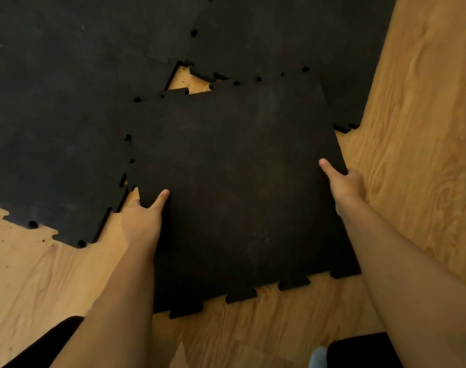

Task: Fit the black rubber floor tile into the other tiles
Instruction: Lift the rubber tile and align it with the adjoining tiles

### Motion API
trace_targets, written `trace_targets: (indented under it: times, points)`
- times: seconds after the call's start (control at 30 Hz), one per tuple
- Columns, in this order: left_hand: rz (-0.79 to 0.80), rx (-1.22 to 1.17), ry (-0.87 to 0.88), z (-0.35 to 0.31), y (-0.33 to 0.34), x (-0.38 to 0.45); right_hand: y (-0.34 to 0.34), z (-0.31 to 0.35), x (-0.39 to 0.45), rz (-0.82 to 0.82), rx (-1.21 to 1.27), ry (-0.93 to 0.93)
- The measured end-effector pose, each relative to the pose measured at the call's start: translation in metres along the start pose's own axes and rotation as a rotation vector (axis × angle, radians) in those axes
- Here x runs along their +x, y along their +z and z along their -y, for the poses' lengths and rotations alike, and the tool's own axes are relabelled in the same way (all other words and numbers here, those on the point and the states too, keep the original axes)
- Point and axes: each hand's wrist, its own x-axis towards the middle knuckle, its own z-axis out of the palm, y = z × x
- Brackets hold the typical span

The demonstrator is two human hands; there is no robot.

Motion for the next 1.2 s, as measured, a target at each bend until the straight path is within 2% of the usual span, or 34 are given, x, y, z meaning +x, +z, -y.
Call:
trace_targets:
  times: [0.1, 0.27, 0.43, 0.53, 0.63, 0.8, 0.93, 1.1, 1.2]
  points:
    - [-0.079, 0.044, 0.057, -0.008, -0.014, -0.001, 0.001, -0.003, -0.012, -0.036, 0.195, 0.042]
    - [-0.176, 0.139, 0.305, -0.028, -0.038, 0.005, 0.006, -0.041, -0.05, -0.168, 0.39, 0.142]
    - [-0.086, 0.305, 0.457, -0.061, -0.043, 0.022, 0.006, -0.076, -0.087, -0.269, 0.534, 0.314]
    - [-0.015, 0.414, 0.448, -0.071, -0.039, 0.035, 0.011, -0.09, -0.099, -0.207, 0.575, 0.393]
    - [0.018, 0.476, 0.446, -0.075, -0.039, 0.044, 0.018, -0.093, -0.101, -0.113, 0.564, 0.394]
    - [0.055, 0.509, 0.431, -0.081, -0.039, 0.052, 0.017, -0.086, -0.104, -0.148, 0.538, 0.462]
    - [0.035, 0.499, 0.416, -0.077, -0.036, 0.056, 0.018, -0.088, -0.106, -0.164, 0.52, 0.425]
    - [-0.008, 0.507, 0.41, -0.073, -0.032, 0.053, 0.024, -0.092, -0.108, -0.213, 0.364, 0.363]
    - [-0.068, 0.384, 0.399, -0.07, -0.031, 0.05, 0.025, -0.095, -0.11, -0.258, 0.358, 0.302]
